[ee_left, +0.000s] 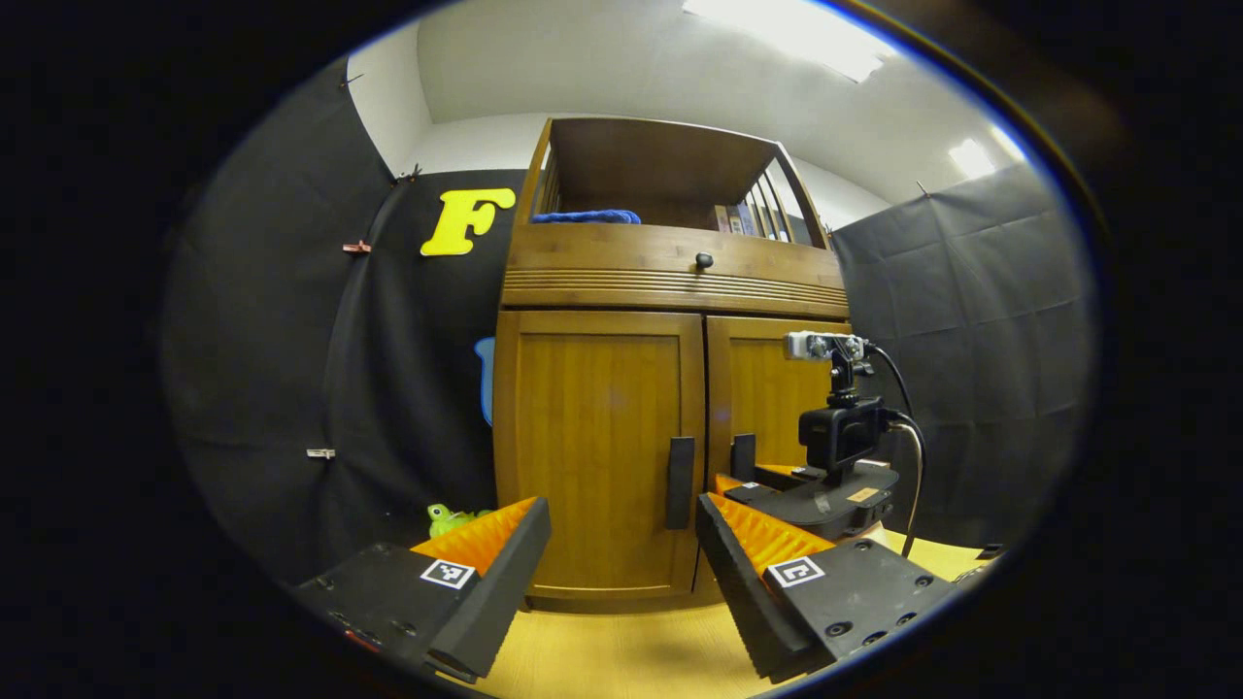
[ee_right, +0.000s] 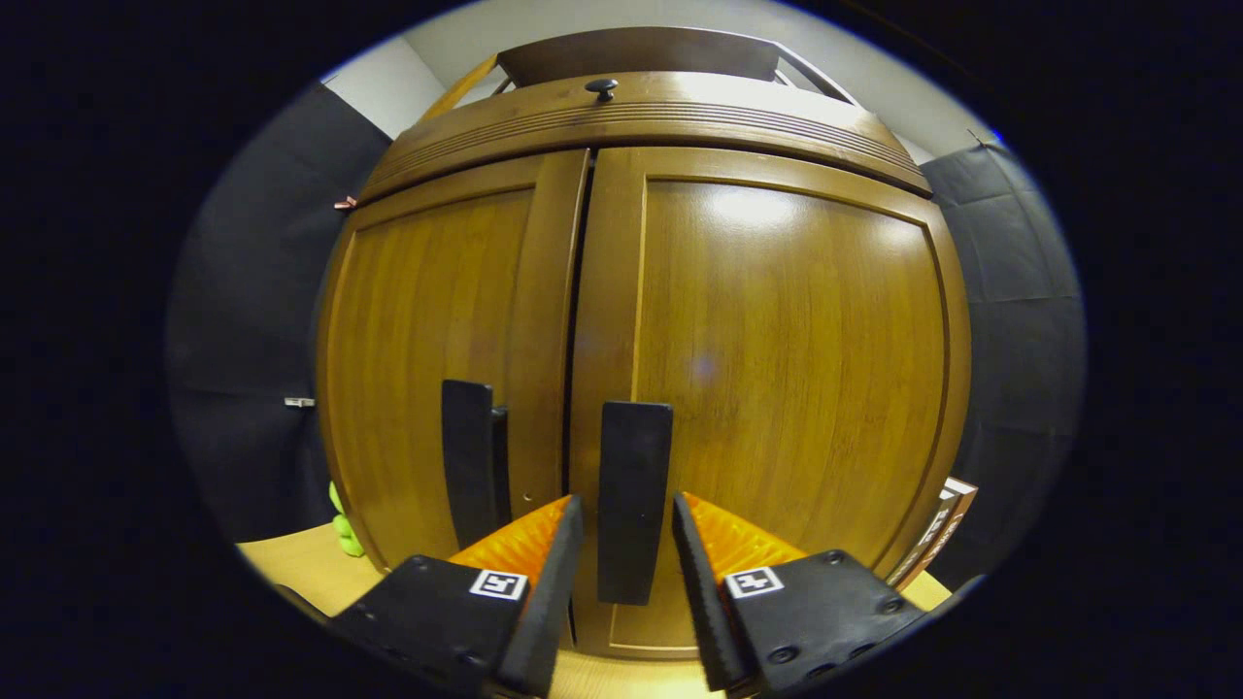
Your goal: Open the right door of the double-door shoe cabinet with the right hand, and open the left door with the left hand.
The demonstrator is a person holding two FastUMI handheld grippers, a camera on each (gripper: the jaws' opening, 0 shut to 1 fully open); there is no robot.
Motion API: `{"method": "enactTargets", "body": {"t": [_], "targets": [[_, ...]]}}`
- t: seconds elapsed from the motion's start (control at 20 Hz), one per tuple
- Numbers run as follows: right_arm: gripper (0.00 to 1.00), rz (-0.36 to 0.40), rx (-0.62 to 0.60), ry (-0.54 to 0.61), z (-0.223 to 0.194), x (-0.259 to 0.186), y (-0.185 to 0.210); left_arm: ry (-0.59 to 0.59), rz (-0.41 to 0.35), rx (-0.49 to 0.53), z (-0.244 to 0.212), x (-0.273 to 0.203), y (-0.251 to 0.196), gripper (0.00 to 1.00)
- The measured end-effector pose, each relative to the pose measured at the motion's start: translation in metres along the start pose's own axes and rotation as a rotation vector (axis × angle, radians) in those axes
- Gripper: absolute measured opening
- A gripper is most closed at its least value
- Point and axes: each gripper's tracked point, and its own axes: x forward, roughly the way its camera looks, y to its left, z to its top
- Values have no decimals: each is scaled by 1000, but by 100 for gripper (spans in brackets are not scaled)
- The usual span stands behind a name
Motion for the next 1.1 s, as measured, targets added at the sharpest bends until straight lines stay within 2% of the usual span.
{"method": "enactTargets", "body": {"t": [0.1,0.15,0.35,0.45,0.65,1.1], "targets": [[41,9,9,1,-3,6,5,-1,9,-11,-1,-2,0,94],[40,9,8,4,-2,4,5,4,14,-17,-2,-1,2,94],[22,21,9,7,-2,4,4,31,24,-19,-8,3,14,95],[19,26,3,8,-2,3,4,37,20,-14,-11,2,14,95],[22,49,8,19,-4,-3,4,43,17,-7,-13,1,13,94],[21,115,28,17,2,-52,1,82,2,-11,-22,2,2,94]]}}
